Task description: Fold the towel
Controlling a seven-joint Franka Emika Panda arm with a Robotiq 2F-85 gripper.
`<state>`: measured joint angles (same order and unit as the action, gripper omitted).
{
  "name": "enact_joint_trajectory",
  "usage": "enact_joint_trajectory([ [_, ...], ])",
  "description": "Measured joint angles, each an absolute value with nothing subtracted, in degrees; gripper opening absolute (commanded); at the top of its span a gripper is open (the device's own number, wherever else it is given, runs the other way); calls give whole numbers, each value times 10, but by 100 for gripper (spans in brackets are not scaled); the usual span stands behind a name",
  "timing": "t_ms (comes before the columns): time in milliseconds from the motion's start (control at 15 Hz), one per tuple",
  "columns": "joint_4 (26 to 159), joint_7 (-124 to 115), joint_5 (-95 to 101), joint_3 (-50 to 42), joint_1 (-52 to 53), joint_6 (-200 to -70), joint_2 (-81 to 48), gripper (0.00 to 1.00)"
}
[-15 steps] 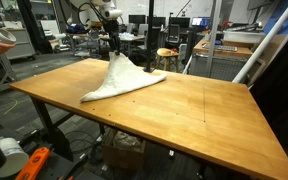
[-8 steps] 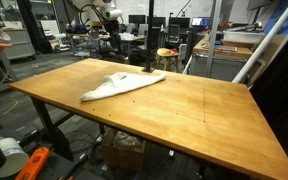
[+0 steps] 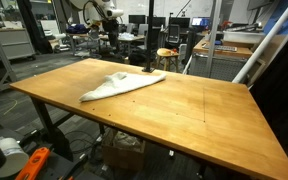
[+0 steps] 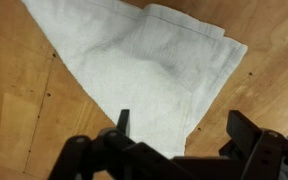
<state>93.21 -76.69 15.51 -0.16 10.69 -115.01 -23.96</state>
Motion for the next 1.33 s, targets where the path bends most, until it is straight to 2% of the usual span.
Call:
enact_joint_trajectory([
  [800, 1206, -356, 23, 10, 66, -1133, -39, 100],
  [1333, 1309, -104, 5, 8, 31, -1069, 11, 100],
])
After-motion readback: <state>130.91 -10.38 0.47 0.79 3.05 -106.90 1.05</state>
